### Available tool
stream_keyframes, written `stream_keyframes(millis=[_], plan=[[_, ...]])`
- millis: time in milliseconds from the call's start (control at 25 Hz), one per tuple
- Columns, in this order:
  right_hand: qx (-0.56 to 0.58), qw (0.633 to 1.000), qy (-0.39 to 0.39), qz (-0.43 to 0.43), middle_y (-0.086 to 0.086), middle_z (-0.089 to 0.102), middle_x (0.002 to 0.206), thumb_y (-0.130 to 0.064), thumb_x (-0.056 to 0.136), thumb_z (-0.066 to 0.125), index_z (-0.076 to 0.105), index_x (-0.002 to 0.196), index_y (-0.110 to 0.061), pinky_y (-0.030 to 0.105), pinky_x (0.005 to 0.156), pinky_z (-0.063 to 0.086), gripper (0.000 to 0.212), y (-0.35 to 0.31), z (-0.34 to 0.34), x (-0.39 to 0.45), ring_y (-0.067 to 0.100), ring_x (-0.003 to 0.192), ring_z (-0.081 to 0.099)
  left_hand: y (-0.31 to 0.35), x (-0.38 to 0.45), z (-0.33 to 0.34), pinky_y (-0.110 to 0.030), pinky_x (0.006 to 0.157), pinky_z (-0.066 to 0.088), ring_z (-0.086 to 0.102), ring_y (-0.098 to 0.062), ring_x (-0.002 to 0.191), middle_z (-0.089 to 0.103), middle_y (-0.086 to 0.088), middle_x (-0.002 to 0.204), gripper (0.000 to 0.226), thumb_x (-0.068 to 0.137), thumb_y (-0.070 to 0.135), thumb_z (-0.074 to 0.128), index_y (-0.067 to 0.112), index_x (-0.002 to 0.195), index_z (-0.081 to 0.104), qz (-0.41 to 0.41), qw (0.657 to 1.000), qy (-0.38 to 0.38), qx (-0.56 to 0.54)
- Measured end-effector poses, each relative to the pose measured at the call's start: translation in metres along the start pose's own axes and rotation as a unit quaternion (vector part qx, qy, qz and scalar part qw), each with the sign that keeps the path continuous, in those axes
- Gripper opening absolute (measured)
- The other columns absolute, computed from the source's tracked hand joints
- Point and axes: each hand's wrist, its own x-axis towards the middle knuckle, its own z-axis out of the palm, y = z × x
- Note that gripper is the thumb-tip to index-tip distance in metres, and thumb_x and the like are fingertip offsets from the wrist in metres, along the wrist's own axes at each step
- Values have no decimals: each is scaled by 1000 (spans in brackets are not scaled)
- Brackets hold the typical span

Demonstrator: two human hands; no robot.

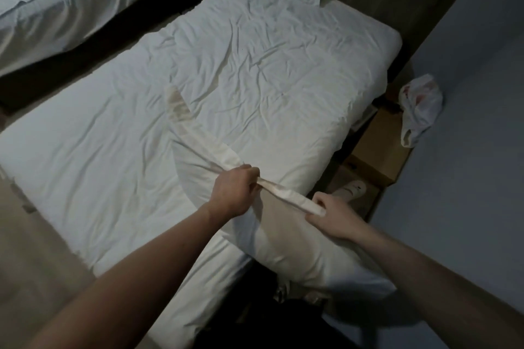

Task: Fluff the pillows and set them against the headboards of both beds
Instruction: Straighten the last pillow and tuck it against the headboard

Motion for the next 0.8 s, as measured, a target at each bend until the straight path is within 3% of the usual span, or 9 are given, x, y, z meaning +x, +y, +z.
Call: stream_keyframes(millis=[120,240,360,480,600,680,800], plan=[[21,1000,-10,-19,-4,73,94,-59,80,58,67,95,-27,40,70,54,36,6,1,16,20,84,69,11,10,-2,-34,62,40,67,-28,93,67,3,95,17,91,37,66,22,87,60,-22,1000,2,14],[52,998,6,-26,0,75,85,-70,83,39,71,88,-18,44,74,57,61,13,-3,32,23,81,69,13,21,-10,-34,64,47,67,-24,93,68,6,94,19,91,42,68,24,87,62,-47,999,8,10],[93,993,51,-54,1,70,75,-53,100,47,62,76,-11,38,70,52,50,2,-22,39,21,77,67,9,41,-29,-36,69,53,69,-22,91,72,9,90,20,89,46,71,26,88,66,-72,997,12,-12],[132,985,93,-52,-2,61,66,-32,107,52,51,68,-12,22,57,38,44,-10,-48,53,16,71,60,-2,73,-47,-37,72,54,70,-24,90,75,6,92,19,91,42,70,24,91,68,-80,997,6,-21],[161,980,108,-49,4,66,71,-34,105,54,56,76,0,27,56,35,45,-10,-78,78,13,70,58,-26,105,-57,-36,71,49,67,-27,91,69,0,93,19,93,39,68,20,91,67,-101,995,10,-15],[158,981,104,-52,-4,56,67,-35,103,56,52,69,-5,27,55,32,45,-8,-99,92,4,64,50,-44,122,-58,-34,69,44,66,-28,91,66,-2,96,19,94,37,67,18,94,68,-111,994,10,-13],[147,983,91,-67,-11,48,61,-35,102,58,45,63,-18,22,53,29,44,-9,-133,111,-2,54,43,-62,149,-62,-37,68,49,66,-26,87,66,1,92,21,96,37,62,17,90,69,-140,989,9,-39]])
